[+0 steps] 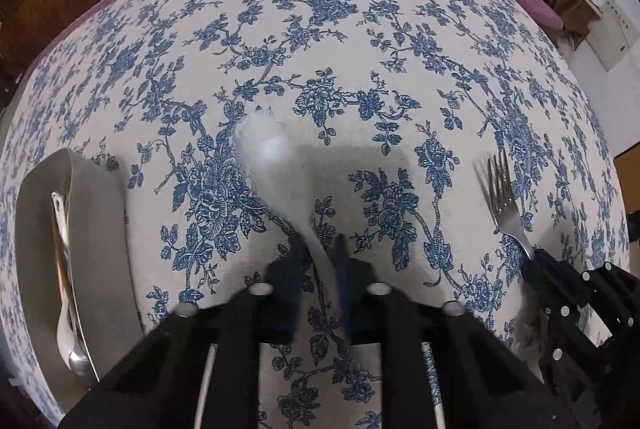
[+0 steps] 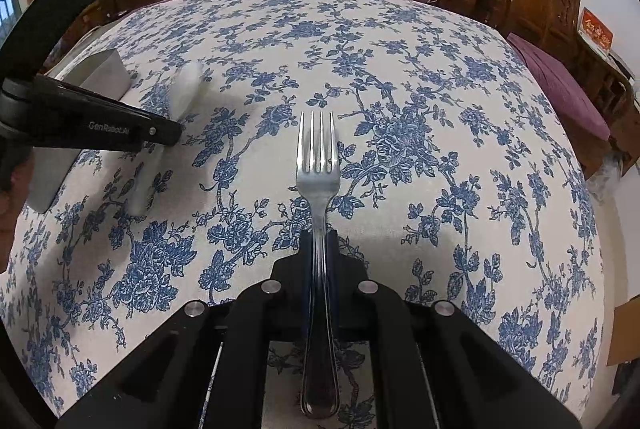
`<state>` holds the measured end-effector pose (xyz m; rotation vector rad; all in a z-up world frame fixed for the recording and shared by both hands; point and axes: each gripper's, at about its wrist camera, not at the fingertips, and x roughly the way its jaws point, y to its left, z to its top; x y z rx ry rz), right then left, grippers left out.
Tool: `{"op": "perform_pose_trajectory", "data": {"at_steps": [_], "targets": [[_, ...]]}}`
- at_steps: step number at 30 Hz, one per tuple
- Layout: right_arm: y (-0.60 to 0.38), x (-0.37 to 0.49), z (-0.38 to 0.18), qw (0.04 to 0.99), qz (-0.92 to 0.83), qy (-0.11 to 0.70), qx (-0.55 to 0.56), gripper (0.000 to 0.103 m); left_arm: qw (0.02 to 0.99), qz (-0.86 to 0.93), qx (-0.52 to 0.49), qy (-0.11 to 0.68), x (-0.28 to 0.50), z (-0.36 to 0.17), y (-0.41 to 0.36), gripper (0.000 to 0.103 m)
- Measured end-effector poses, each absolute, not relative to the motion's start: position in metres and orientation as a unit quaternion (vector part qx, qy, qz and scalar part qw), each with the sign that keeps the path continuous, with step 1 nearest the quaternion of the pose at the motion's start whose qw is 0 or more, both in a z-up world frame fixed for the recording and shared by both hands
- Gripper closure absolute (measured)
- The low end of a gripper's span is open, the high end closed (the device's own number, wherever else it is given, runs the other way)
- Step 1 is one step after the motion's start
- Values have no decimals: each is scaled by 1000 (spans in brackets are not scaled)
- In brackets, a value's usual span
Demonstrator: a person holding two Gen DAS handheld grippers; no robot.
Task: Organize utensils
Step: 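Grasp the white plastic spoon with the left tool and lift it while the right tool holds the fork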
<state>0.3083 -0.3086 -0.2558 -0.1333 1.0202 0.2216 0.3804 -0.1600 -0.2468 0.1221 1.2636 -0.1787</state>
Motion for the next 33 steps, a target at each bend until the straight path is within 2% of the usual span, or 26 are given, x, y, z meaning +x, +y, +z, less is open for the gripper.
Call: {"op": "perform_pose_trajectory", "data": {"at_steps": [11,33], "targets": [[-303,301,-251,860,104,496,-58,95,814,-99,73,567,360,-239,-152,97],[-237,277,-160,882,143,443,-73,95,864,-121,57,486,299,-138,-91,97]]}}
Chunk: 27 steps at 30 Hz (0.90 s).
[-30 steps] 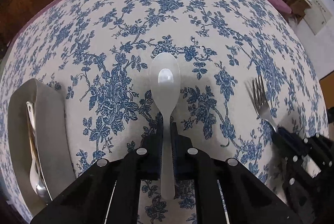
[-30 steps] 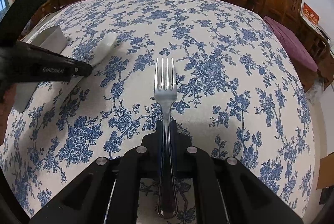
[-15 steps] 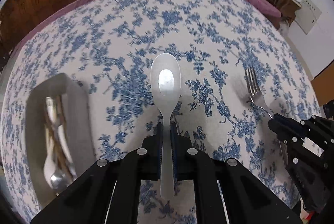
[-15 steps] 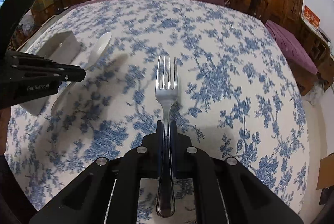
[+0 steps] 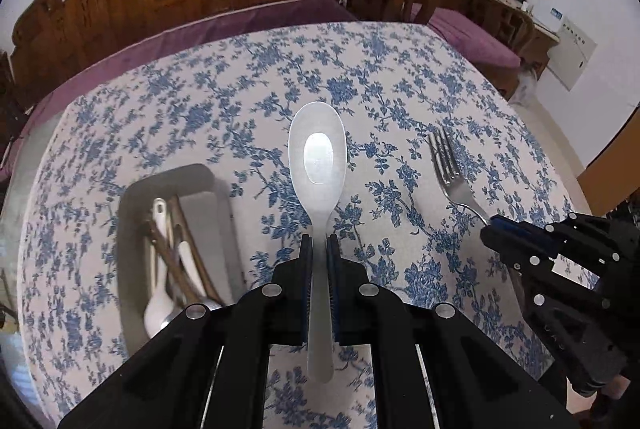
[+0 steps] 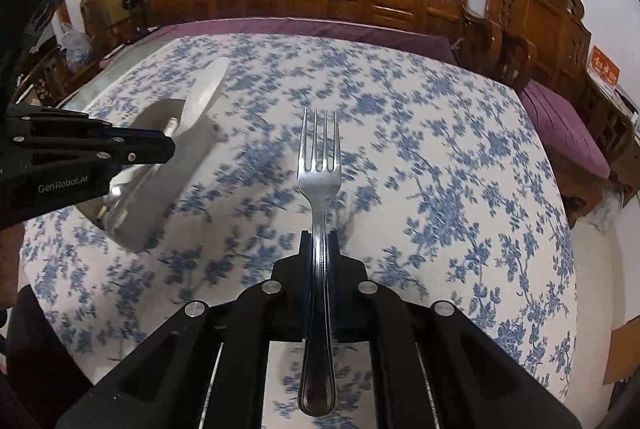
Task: Organize utensils
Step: 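Grasp the white plastic spoon with the left tool and lift it while the right tool holds the fork, then carry the white plastic spoon into the grey tray and open the left tool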
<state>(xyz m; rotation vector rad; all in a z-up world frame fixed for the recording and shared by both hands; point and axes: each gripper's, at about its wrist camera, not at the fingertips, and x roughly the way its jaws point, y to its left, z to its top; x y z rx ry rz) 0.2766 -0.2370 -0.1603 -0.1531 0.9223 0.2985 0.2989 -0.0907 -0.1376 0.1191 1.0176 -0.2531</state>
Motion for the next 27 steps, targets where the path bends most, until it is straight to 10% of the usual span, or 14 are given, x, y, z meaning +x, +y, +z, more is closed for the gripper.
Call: {"op": "perform_pose_trajectory", "data": {"at_steps": [27], "targets": [[-148,262,-144,873,205,432,-94,94,865,-72,24,496,300,-158,21,96]]}}
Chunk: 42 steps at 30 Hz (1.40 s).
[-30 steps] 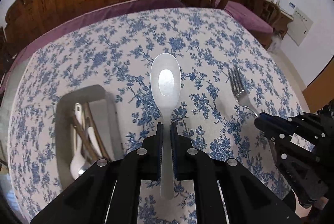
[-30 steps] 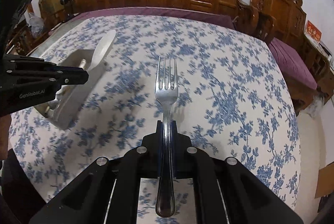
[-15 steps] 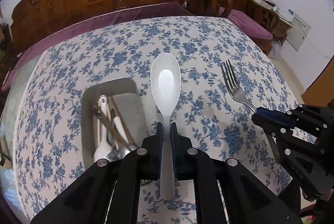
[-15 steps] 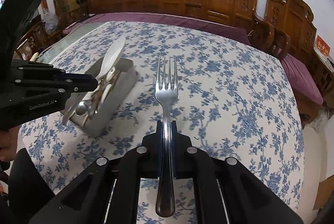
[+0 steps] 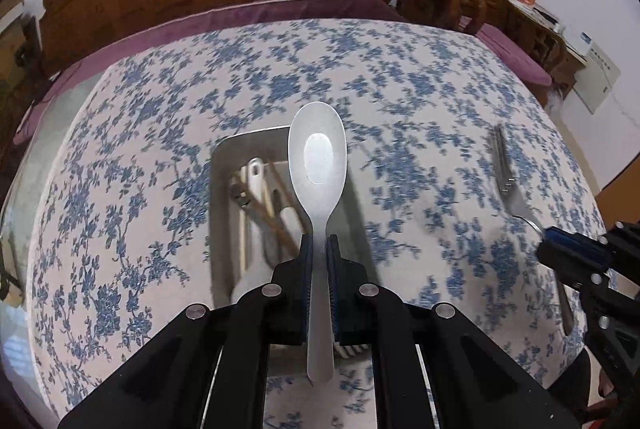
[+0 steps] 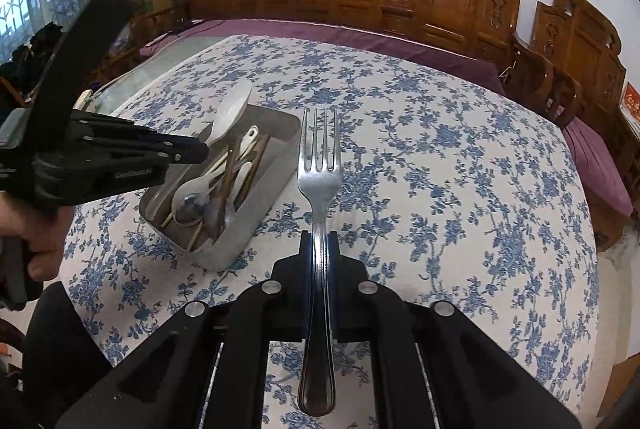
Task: Organize utensils
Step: 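Carry the white plastic spoon into the grey tray and open the left tool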
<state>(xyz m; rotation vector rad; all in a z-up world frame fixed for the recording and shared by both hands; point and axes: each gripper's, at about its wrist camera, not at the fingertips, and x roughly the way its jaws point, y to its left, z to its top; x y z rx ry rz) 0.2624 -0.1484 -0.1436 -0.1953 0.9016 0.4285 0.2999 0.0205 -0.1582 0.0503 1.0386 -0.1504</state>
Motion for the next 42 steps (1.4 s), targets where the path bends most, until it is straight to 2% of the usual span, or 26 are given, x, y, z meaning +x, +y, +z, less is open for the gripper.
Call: {"op": "perform_pose_trajectory", "data": {"at_steps": [18,35,37,39,41,42], "targets": [[-143,268,-154,867,211,441,-91,94,850,-41,11,525,332,-207,49,96],[-124,270,-156,865,225,440,-88,94,873,-43,31,485,300,-184,69,94],[-120,270,-154,865,228,439,-89,94,877,-45,27,477,293,-180,73,87],[-117,270,-153,865,229,438,-90,94,883,-47,24,466,287,-176,76,71],[-113,270,-152,865,231,437,-91,94,889,-51,24,455,281,-171,78,67],[-111,270,-152,864,232,437,-92,95,890,-51,24,452,280,-170,79,60]]}}
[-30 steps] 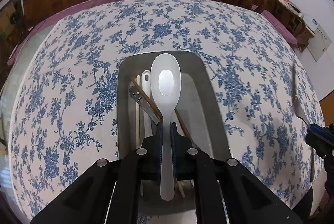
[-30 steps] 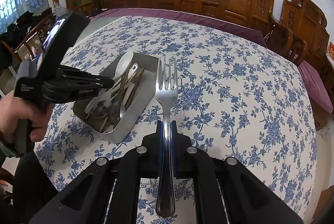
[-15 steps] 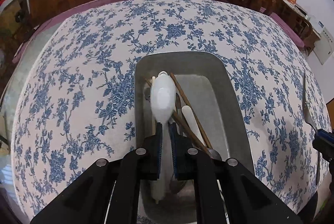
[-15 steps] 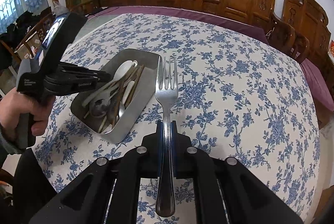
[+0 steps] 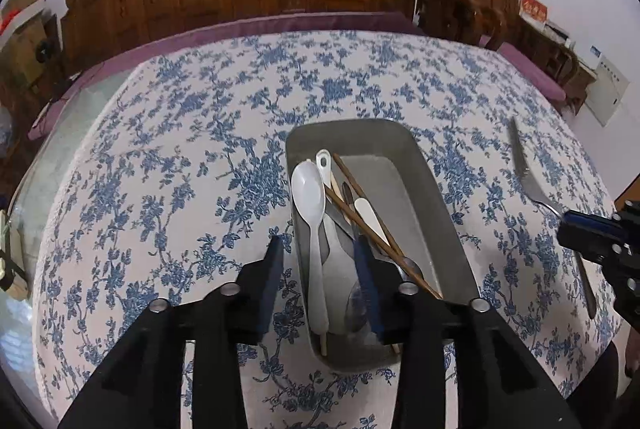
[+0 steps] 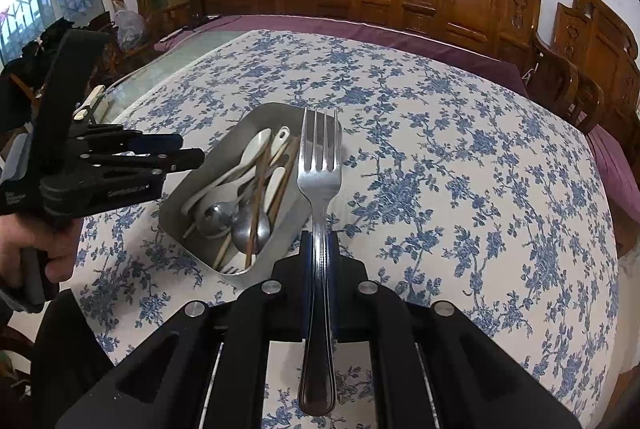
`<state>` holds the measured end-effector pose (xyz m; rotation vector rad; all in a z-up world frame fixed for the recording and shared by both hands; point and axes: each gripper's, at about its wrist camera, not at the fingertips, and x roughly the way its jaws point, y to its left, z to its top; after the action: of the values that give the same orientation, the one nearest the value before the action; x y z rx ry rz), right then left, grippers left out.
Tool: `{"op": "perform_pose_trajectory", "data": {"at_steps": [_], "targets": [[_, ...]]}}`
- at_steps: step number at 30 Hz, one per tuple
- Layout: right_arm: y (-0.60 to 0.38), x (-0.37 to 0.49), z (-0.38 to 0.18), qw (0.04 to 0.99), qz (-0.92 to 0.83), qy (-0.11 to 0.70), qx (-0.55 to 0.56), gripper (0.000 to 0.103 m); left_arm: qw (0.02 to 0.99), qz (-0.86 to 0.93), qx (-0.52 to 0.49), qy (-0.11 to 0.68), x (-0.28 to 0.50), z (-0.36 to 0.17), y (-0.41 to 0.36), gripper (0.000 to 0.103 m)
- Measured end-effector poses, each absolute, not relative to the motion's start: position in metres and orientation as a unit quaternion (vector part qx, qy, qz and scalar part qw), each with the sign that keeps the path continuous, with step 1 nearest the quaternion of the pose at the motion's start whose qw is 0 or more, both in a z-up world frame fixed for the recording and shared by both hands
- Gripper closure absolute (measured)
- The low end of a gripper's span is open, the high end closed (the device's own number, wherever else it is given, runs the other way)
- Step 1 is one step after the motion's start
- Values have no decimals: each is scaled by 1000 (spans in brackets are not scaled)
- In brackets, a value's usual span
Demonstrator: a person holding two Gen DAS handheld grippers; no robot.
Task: Organize utensils
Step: 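Carry the white plastic spoon into the grey tray and open the left tool, then lower the steel fork into the grey tray and open the right tool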
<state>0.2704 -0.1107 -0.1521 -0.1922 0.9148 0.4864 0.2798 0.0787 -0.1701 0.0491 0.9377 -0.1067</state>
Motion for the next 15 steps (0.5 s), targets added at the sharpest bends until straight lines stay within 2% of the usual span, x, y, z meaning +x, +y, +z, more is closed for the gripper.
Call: {"op": "perform_pose_trajectory", "data": {"at_steps": [1,3,6,9,15], "targets": [[-109,270,-152,864,233,436,-92,94,894,-53,22,445,277,-168,80,55],[-105,270,-152,865,234,435,-92,95,900,-54,19,431,273,-164,82,34],[-100,270,-152,864,236,435,-95,95,912,-57,14,406,265,-157,86,15],[-95,271,-152,863,237,435,-94,95,920,-66,-7,386,258,-152,93,10],[-76,279,-154,860,249,438,-81,95,926,-56,-17,372,250,-150,111,9]]}}
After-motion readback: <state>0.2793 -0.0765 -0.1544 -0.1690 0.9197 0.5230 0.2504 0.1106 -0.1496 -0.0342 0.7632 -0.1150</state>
